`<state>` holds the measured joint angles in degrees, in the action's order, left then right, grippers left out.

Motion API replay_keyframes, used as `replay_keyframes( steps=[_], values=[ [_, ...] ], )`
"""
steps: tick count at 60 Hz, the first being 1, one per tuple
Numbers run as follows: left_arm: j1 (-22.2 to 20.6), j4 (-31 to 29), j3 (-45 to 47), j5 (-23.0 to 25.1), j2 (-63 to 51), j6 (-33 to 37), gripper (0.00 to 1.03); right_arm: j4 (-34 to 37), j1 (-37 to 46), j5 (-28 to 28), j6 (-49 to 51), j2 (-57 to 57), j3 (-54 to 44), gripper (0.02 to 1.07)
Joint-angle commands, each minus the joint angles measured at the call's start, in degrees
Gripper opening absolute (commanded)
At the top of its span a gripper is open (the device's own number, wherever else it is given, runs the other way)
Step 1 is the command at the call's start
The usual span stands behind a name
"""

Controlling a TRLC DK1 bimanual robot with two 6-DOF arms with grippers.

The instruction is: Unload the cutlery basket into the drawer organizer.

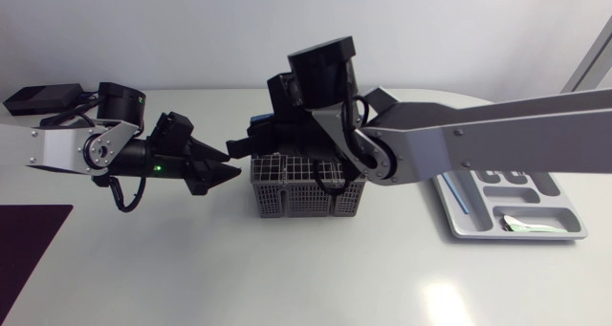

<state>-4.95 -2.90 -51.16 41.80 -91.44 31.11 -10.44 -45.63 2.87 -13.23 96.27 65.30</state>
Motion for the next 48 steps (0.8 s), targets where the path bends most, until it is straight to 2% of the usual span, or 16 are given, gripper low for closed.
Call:
replay_keyframes(
  steps=[1,15,24,31,37,48],
  values=[
    [0.5,-0.3,0.8,1.0,1.4,-0.8,0.67,0.7,0.3,2.2,1.6,-2.6,1.2,0.10],
    [0.5,-0.5,0.8,1.0,2.1,-1.1,0.67,0.9,0.3,5.9,3.8,-6.4,0.6,0.10],
    [0.5,-1.1,0.7,1.0,2.8,-1.1,0.67,4.3,1.2,7.9,4.6,-8.6,1.5,0.10],
    [0.6,-2.1,0.5,0.9,3.5,-1.1,0.67,10.5,3.4,12.2,4.5,-12.2,4.0,0.09],
    [0.5,-3.4,0.1,0.9,4.3,-1.1,0.67,15.4,4.5,13.2,4.5,-16.0,5.5,0.09],
    [-0.1,-7.7,-1.8,0.6,6.5,-1.1,0.67,29.2,7.0,14.1,4.5,-21.9,9.3,0.09]
  ],
)
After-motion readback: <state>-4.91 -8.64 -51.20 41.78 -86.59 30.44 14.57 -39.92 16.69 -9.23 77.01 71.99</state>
